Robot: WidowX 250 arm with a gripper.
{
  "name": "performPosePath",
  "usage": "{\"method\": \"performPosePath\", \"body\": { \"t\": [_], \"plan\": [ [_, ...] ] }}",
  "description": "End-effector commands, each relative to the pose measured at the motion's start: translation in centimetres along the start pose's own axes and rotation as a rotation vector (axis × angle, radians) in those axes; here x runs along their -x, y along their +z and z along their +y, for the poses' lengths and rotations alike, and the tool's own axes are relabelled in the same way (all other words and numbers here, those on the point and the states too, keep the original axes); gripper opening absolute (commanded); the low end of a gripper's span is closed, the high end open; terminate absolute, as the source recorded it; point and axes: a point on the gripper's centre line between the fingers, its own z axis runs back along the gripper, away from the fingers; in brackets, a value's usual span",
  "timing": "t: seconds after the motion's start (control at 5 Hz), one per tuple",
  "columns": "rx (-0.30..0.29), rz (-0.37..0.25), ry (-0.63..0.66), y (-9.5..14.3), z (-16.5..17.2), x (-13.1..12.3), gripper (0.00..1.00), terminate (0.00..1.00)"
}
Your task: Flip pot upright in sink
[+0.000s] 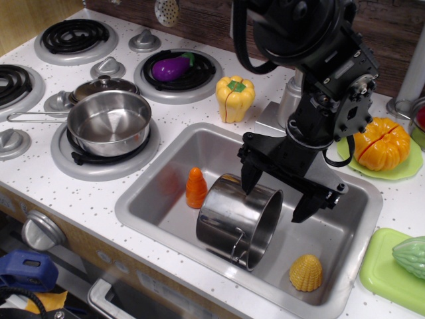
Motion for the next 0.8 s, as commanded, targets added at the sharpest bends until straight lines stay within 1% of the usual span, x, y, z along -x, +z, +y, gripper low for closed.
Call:
{"method": "performPosePath", "body": {
  "t": [0.0, 0.2, 0.4, 0.6],
  "plan": [
    [0.000, 0.000, 0.000, 0.00, 0.00, 0.00, 1.00, 0.00],
    [-0.195, -0.025, -0.038, -0.10, 0.01, -0.14, 1.00, 0.00],
    [-0.390, -0.025, -0.085, 0.17, -0.47, -0.31, 1.00, 0.00],
    [-0.508, -0.036, -0.096, -0.22, -0.85, -0.25, 1.00, 0.00]
  ]
}}
